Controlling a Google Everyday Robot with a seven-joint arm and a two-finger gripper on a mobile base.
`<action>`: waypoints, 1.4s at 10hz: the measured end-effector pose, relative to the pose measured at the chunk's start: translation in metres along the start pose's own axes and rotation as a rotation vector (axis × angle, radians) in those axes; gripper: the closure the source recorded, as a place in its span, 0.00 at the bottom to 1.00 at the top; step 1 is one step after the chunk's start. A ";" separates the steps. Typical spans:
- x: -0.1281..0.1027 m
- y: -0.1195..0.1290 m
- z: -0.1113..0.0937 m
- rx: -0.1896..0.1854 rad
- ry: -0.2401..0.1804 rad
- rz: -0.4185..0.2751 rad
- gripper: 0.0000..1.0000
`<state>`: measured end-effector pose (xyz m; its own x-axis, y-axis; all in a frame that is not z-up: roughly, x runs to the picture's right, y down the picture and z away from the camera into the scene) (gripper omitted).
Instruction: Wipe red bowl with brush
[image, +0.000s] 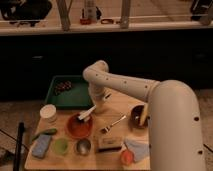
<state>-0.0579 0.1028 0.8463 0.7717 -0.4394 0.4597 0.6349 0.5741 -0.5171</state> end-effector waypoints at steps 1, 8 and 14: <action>-0.017 -0.010 0.002 -0.007 -0.001 -0.046 1.00; -0.031 0.039 0.012 -0.036 -0.025 -0.042 1.00; 0.032 0.059 -0.009 -0.017 -0.007 0.053 1.00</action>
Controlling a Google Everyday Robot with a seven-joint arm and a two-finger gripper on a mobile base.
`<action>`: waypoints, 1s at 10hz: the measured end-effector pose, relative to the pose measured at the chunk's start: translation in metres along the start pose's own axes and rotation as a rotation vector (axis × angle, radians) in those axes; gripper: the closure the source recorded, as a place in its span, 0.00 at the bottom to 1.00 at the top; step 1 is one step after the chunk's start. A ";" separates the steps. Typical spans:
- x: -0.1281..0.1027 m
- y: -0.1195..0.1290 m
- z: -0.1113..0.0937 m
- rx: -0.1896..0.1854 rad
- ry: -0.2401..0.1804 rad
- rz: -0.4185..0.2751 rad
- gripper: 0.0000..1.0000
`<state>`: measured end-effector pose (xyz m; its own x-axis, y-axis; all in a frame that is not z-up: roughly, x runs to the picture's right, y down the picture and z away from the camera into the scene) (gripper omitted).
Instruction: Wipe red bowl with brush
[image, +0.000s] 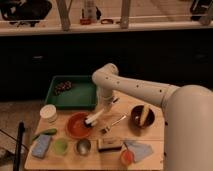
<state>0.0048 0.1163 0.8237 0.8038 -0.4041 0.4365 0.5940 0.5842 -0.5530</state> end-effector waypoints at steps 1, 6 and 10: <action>-0.003 -0.006 -0.002 0.000 -0.002 -0.017 1.00; -0.066 -0.040 0.000 -0.014 -0.038 -0.153 1.00; -0.077 -0.007 0.008 -0.039 -0.074 -0.144 1.00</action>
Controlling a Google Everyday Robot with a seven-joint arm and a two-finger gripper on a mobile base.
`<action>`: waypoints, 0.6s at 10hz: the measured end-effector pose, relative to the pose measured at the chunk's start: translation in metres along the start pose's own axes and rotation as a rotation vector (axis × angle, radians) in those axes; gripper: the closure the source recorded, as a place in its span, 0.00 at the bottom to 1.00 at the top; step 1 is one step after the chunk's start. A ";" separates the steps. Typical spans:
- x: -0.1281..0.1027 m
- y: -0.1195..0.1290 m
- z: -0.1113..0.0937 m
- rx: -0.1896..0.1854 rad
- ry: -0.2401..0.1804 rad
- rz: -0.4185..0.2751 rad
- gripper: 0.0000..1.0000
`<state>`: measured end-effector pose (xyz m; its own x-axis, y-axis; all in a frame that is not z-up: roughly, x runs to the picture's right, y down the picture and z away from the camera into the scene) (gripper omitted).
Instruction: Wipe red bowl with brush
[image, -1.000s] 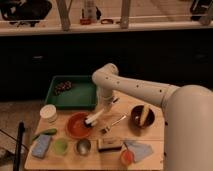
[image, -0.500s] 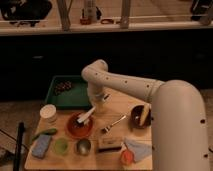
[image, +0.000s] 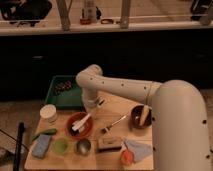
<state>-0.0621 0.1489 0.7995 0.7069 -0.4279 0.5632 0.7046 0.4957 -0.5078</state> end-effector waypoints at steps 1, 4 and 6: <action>0.004 0.009 0.002 -0.003 -0.005 0.011 1.00; 0.034 0.027 -0.004 -0.008 0.014 0.071 1.00; 0.055 0.008 -0.010 -0.004 0.040 0.076 1.00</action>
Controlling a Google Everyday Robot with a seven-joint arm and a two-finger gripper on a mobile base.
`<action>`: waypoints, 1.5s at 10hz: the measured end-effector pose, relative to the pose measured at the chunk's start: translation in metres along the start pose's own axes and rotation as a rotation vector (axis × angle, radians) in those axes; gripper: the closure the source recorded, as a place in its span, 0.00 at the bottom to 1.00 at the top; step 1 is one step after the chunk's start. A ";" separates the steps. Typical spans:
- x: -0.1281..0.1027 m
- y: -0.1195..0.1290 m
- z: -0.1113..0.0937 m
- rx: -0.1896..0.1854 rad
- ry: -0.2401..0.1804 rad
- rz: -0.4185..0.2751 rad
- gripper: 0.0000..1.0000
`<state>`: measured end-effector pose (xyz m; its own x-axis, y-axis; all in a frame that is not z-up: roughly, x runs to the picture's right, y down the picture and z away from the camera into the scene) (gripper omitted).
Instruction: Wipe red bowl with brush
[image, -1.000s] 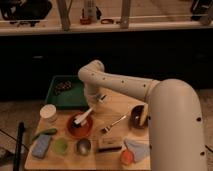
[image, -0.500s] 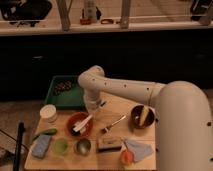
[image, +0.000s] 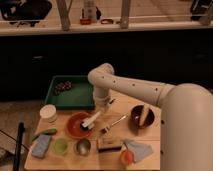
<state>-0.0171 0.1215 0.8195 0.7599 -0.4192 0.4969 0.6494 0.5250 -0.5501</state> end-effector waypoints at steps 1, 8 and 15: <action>0.003 -0.009 0.000 0.000 0.009 -0.008 1.00; -0.056 -0.069 0.010 0.030 -0.006 -0.184 1.00; -0.038 -0.022 0.030 0.015 -0.020 -0.079 1.00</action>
<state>-0.0607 0.1482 0.8331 0.7052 -0.4448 0.5522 0.7069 0.5021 -0.4982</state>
